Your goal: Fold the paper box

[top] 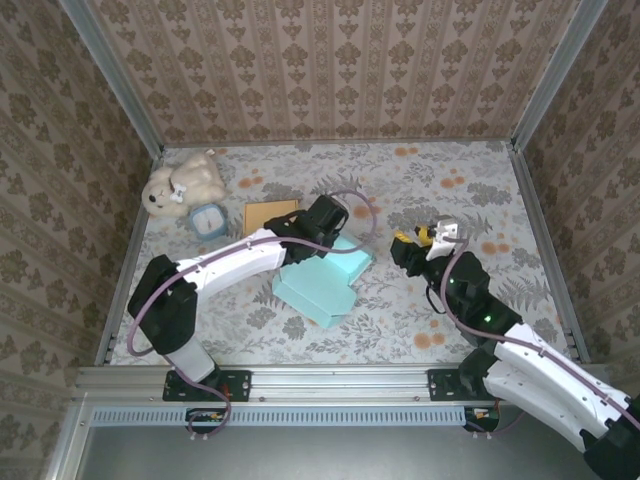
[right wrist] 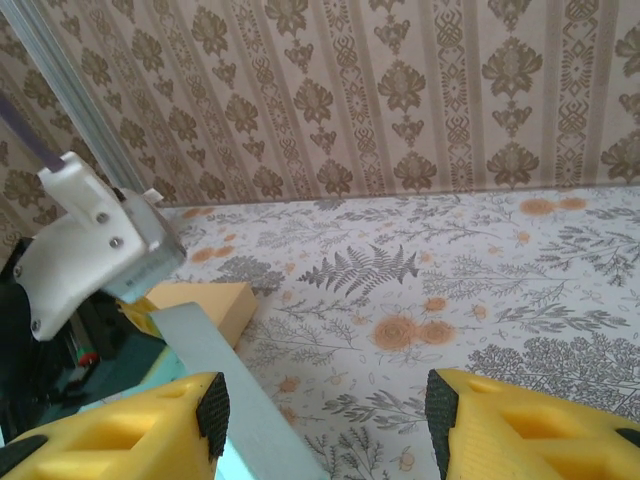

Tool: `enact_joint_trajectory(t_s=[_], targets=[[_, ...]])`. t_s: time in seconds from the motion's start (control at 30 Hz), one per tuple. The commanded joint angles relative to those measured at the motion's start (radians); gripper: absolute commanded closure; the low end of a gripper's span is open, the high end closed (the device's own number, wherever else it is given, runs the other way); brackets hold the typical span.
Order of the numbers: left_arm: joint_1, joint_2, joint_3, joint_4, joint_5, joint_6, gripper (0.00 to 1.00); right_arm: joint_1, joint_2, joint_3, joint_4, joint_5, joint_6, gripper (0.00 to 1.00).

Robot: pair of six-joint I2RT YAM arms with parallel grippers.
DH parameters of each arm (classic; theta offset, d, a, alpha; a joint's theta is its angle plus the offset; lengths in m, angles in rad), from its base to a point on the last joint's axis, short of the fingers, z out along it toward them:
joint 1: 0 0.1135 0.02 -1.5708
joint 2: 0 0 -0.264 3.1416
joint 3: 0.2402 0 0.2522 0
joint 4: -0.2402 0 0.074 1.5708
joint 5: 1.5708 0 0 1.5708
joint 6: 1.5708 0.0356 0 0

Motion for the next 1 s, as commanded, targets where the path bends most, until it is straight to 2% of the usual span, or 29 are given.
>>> enact_joint_trajectory(t_s=[0.0,0.1,0.27,0.37,0.53,0.67,0.93,0.97], targets=[[-0.048,0.029,0.086,-0.057,0.022,0.296,1.00,-0.005,-0.085,-0.028,-0.012,0.003,-0.013,0.43],[-0.098,0.095,0.180,-0.154,-0.009,0.444,1.00,-0.006,-0.165,-0.050,-0.025,0.024,-0.009,0.43],[-0.151,0.188,0.222,-0.223,-0.085,0.786,1.00,-0.007,-0.299,-0.091,-0.038,0.049,0.004,0.43],[-0.156,0.204,0.267,-0.279,-0.068,0.909,1.00,-0.007,-0.362,-0.108,-0.048,0.062,0.008,0.43],[-0.190,0.250,0.375,-0.389,-0.008,1.006,1.00,-0.007,-0.401,-0.120,-0.052,0.069,0.013,0.43],[-0.204,0.350,0.439,-0.449,-0.040,1.028,1.00,-0.007,-0.393,-0.117,-0.052,0.064,0.017,0.43],[-0.211,0.481,0.533,-0.444,-0.059,1.078,1.00,-0.007,-0.385,-0.116,-0.047,0.062,0.019,0.43],[-0.210,0.497,0.549,-0.461,-0.060,1.074,0.97,-0.007,-0.384,-0.117,-0.047,0.061,0.019,0.43]])
